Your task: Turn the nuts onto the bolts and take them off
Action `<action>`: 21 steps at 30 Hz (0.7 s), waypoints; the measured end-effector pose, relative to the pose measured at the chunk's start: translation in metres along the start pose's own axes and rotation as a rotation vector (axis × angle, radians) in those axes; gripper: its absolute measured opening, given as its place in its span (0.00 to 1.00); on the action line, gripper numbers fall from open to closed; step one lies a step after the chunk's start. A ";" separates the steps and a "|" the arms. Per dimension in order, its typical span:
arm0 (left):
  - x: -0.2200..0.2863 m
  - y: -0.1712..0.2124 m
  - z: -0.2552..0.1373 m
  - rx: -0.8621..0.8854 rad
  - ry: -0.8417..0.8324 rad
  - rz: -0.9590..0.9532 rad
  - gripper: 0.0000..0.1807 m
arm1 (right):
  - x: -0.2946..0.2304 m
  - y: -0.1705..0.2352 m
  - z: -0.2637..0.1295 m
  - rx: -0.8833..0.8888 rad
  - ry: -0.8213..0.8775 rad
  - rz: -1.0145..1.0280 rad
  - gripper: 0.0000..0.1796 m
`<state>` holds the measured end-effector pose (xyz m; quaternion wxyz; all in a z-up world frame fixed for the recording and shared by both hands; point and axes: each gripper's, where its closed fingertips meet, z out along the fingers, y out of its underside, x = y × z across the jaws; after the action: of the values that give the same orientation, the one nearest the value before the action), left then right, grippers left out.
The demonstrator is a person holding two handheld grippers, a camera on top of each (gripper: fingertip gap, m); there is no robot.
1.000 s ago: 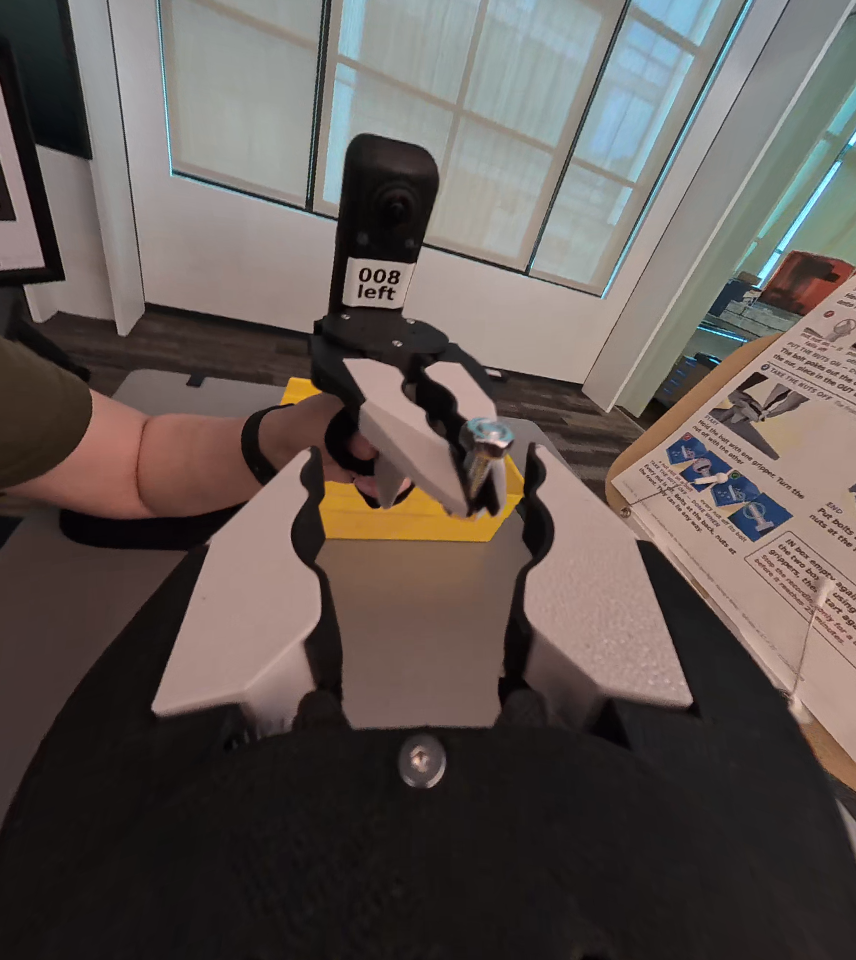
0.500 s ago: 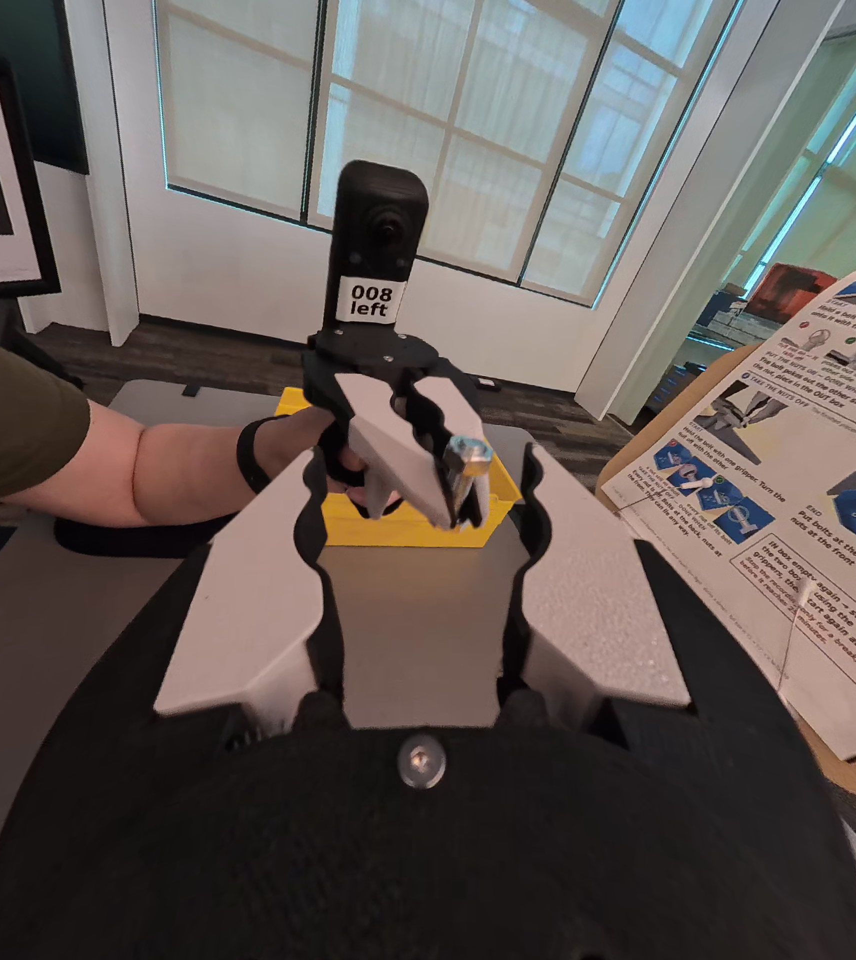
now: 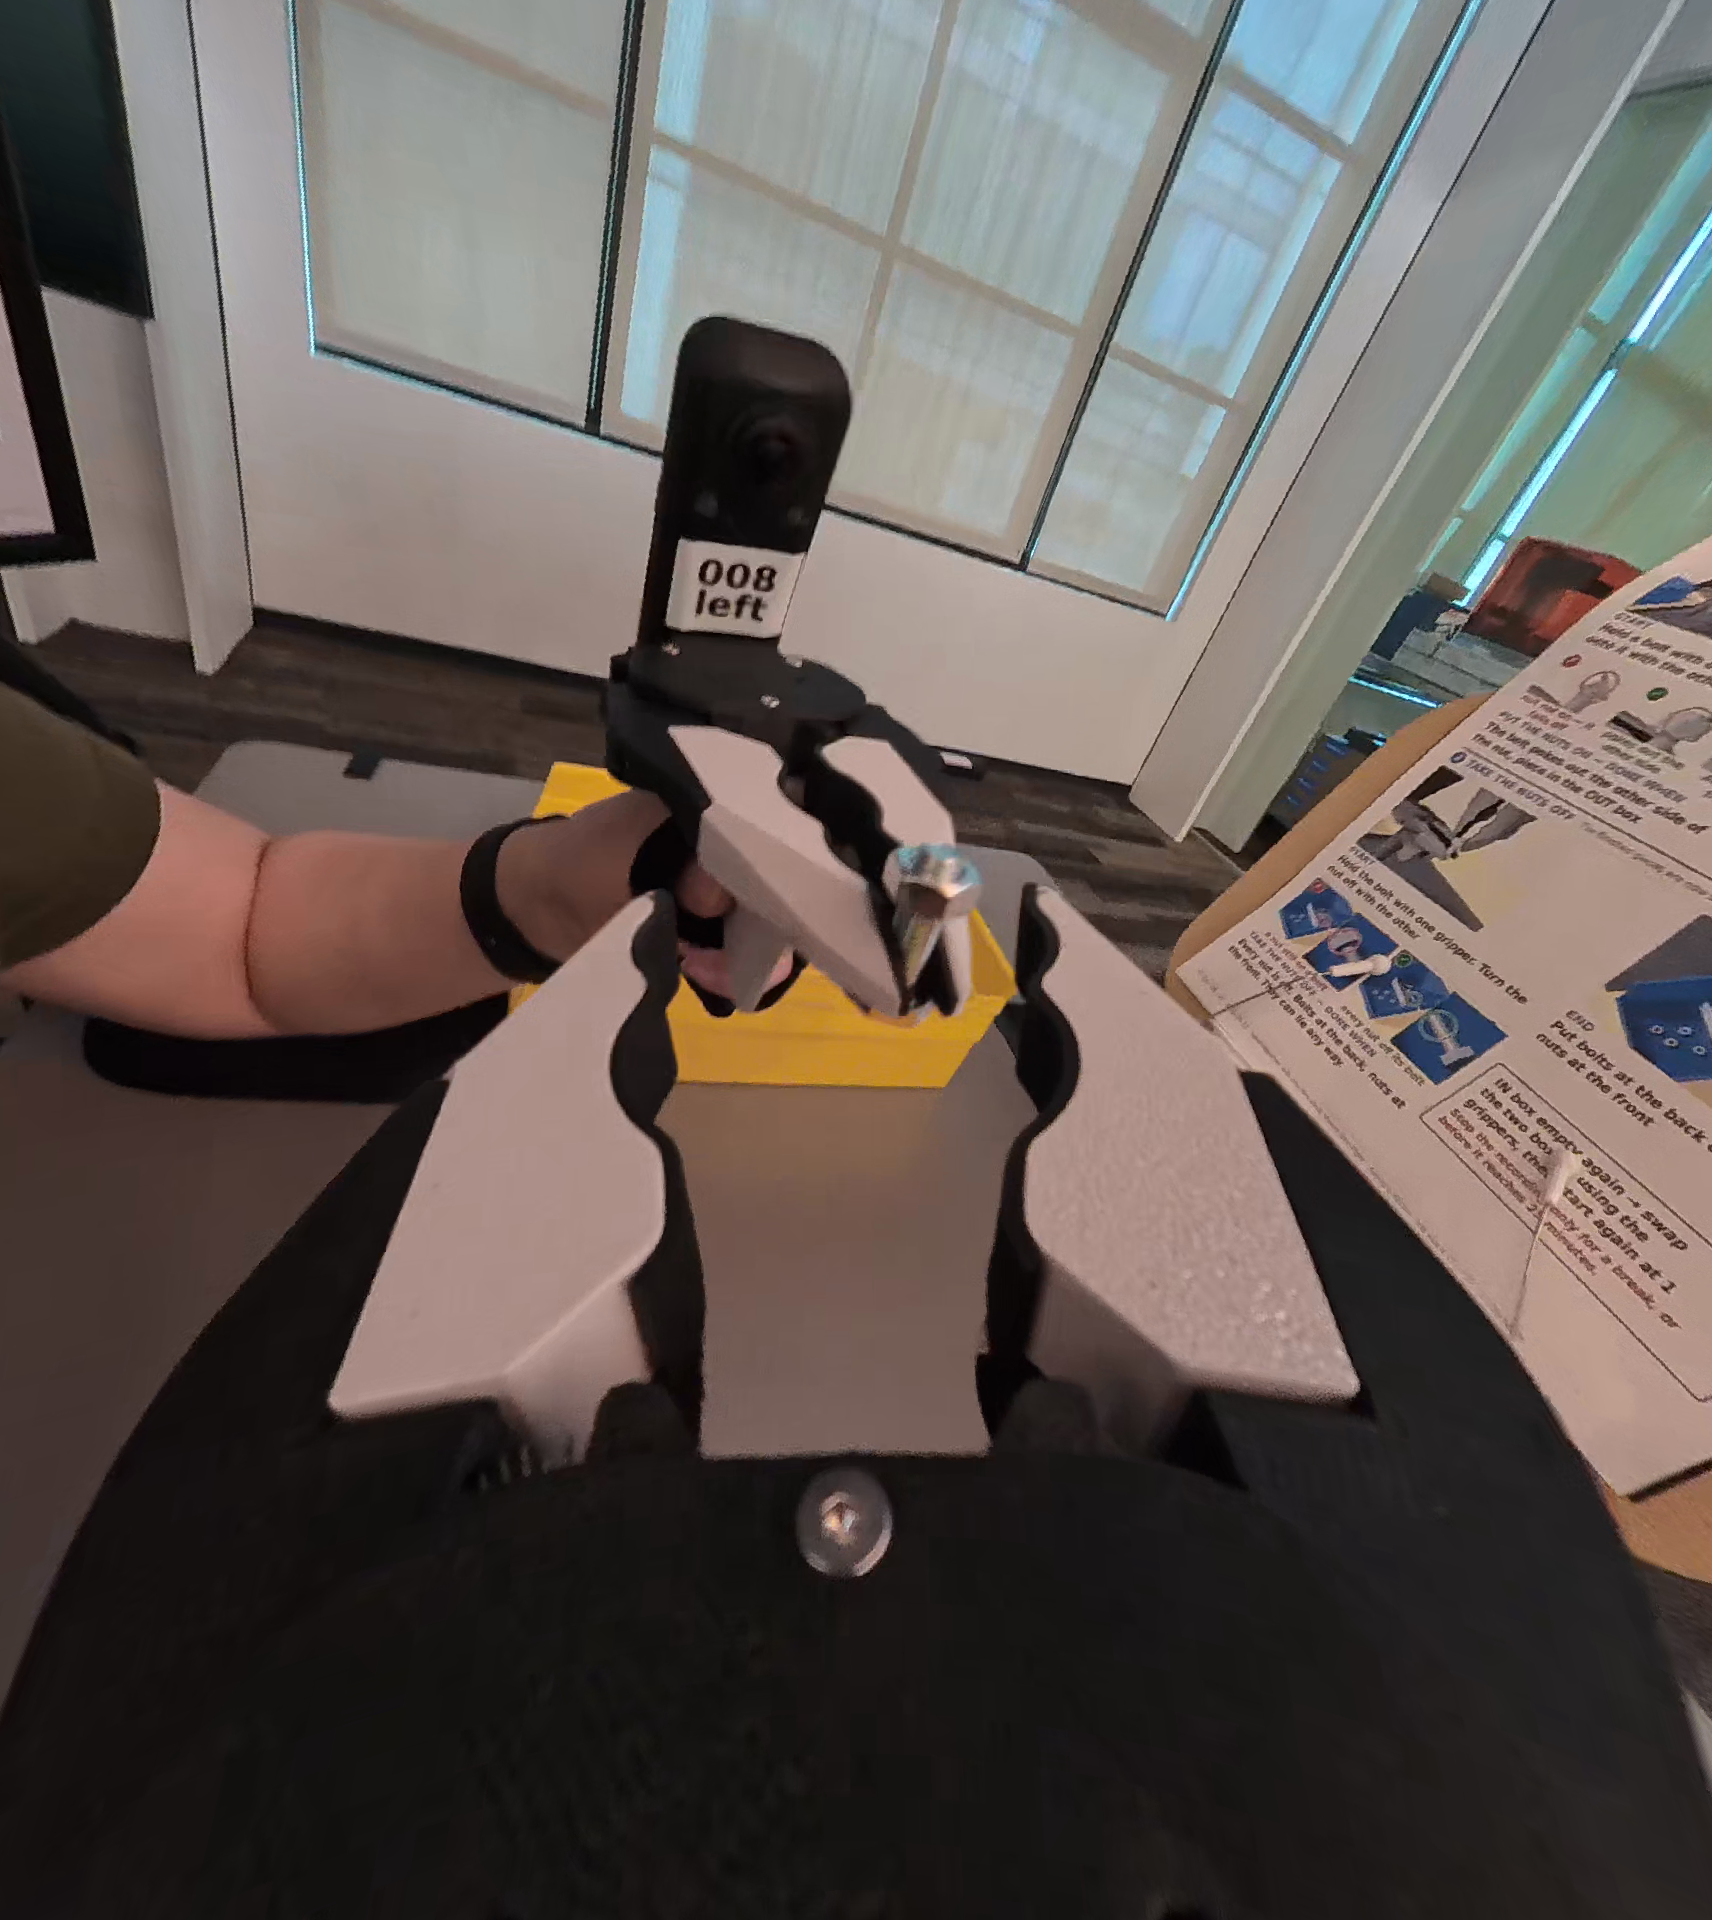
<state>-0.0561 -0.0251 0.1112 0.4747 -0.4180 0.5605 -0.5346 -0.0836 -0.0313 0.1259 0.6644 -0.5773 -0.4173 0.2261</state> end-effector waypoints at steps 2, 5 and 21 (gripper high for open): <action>0.009 0.004 0.005 -0.020 0.036 0.015 0.04 | -0.002 0.002 0.005 0.005 -0.007 0.015 0.40; 0.018 0.009 0.011 -0.045 0.054 0.054 0.04 | -0.012 0.012 0.016 -0.042 -0.049 0.009 0.43; 0.005 0.007 0.005 -0.032 0.011 0.035 0.04 | -0.005 0.014 0.015 -0.041 -0.017 0.009 0.40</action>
<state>-0.0515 -0.0301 0.1042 0.4741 -0.4129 0.5788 -0.5194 -0.0959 -0.0228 0.1109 0.6481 -0.5906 -0.4247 0.2253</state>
